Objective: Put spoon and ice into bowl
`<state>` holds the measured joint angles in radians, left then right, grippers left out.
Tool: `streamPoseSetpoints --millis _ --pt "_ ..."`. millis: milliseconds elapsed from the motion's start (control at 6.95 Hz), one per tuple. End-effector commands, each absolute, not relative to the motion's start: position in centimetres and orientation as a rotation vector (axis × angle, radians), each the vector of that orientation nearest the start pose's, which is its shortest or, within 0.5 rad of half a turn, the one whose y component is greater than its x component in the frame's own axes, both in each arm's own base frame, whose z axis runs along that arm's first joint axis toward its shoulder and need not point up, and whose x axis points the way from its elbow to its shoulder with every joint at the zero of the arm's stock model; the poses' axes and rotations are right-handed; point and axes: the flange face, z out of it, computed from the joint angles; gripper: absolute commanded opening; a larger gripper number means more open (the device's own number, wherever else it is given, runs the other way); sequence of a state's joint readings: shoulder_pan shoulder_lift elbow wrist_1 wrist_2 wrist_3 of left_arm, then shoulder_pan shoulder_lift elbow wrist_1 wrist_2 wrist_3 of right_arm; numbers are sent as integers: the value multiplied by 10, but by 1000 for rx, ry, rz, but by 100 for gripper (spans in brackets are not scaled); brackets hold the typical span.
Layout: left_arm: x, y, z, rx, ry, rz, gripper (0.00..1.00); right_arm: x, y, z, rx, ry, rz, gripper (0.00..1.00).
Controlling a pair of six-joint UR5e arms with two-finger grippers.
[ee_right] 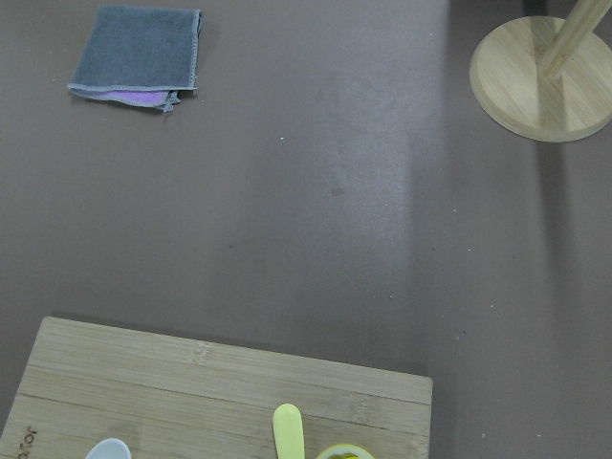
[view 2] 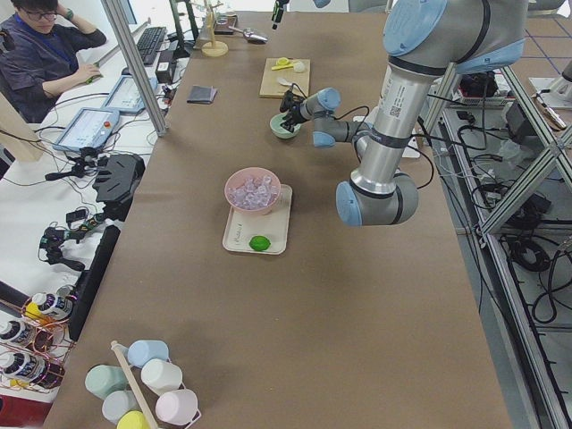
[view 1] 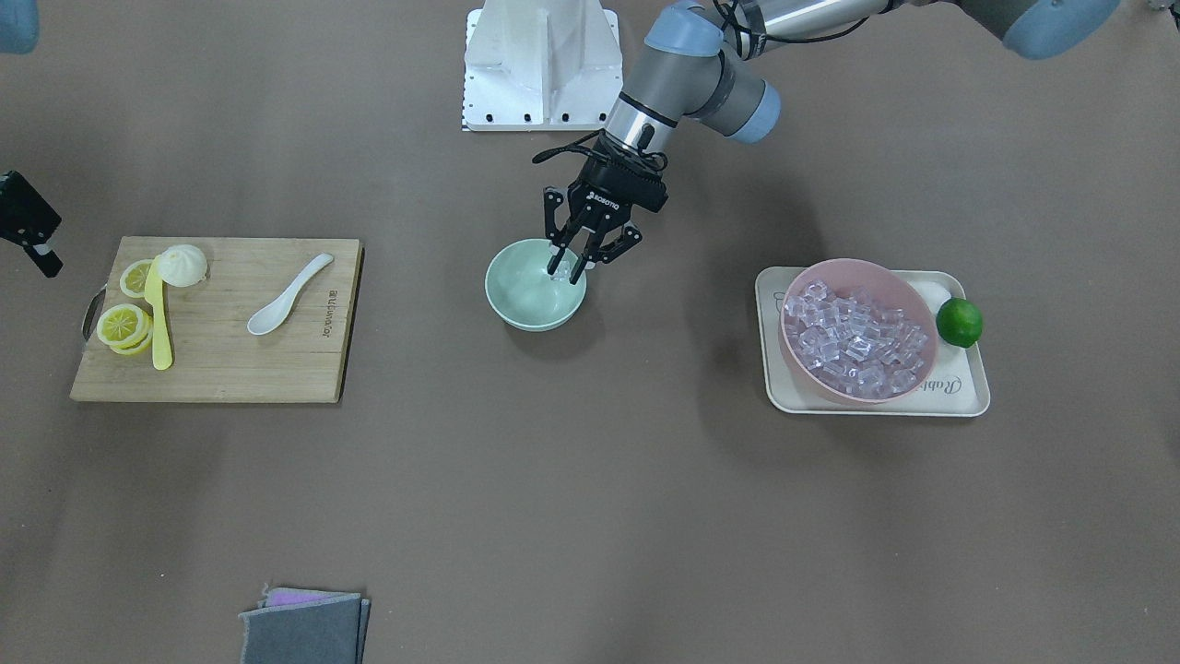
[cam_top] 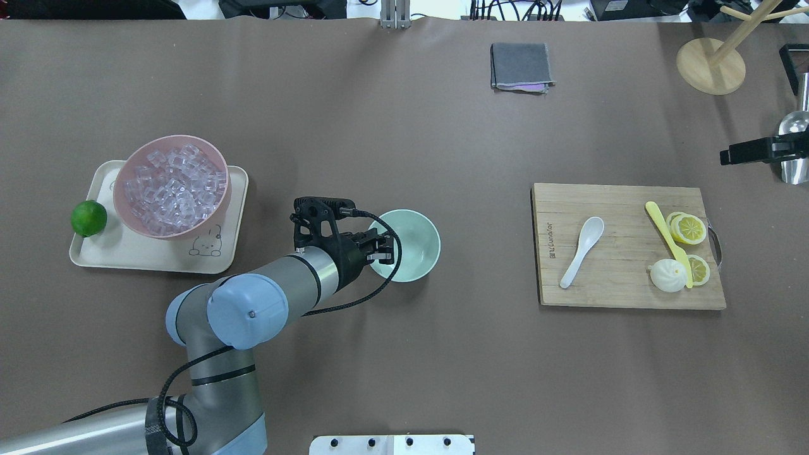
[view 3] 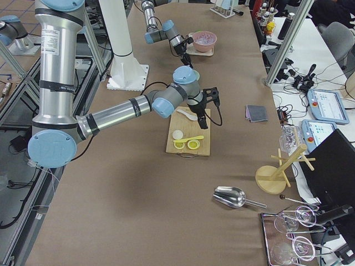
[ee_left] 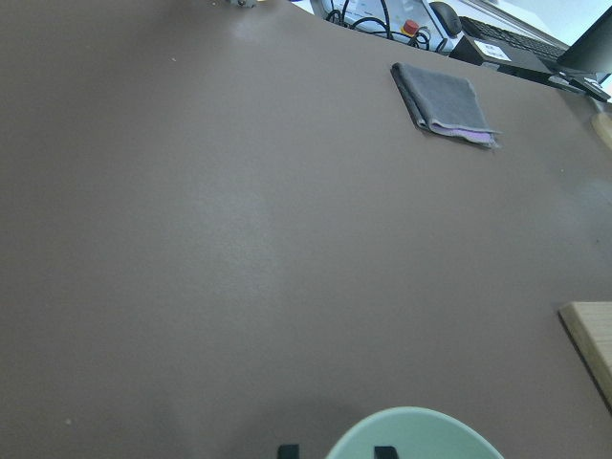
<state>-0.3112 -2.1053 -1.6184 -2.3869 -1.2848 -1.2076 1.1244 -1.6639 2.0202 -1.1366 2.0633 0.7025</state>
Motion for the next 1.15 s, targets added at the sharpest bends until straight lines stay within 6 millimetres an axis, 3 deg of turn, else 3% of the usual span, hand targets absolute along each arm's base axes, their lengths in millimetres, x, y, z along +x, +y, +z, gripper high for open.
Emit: streamPoseSetpoints --millis 0,144,288,432,575,719,1007 --pt "580 -352 234 682 1227 -156 98 -124 -453 440 399 -806 40 100" --pt "576 -351 226 689 1248 -161 99 -125 -452 439 401 -805 38 100" --pt "559 -349 207 704 1288 -162 98 -125 -452 439 397 -808 45 100" --pt "537 -352 191 722 1326 -175 98 -137 -449 431 339 -844 170 99" --pt "519 -368 210 738 1291 -201 98 -162 -439 417 339 -843 236 99" --pt "483 -395 233 747 1250 -210 98 -184 -431 411 318 -849 294 98" --pt "374 -457 317 685 1127 -37 99 -232 -412 410 317 -820 412 98"
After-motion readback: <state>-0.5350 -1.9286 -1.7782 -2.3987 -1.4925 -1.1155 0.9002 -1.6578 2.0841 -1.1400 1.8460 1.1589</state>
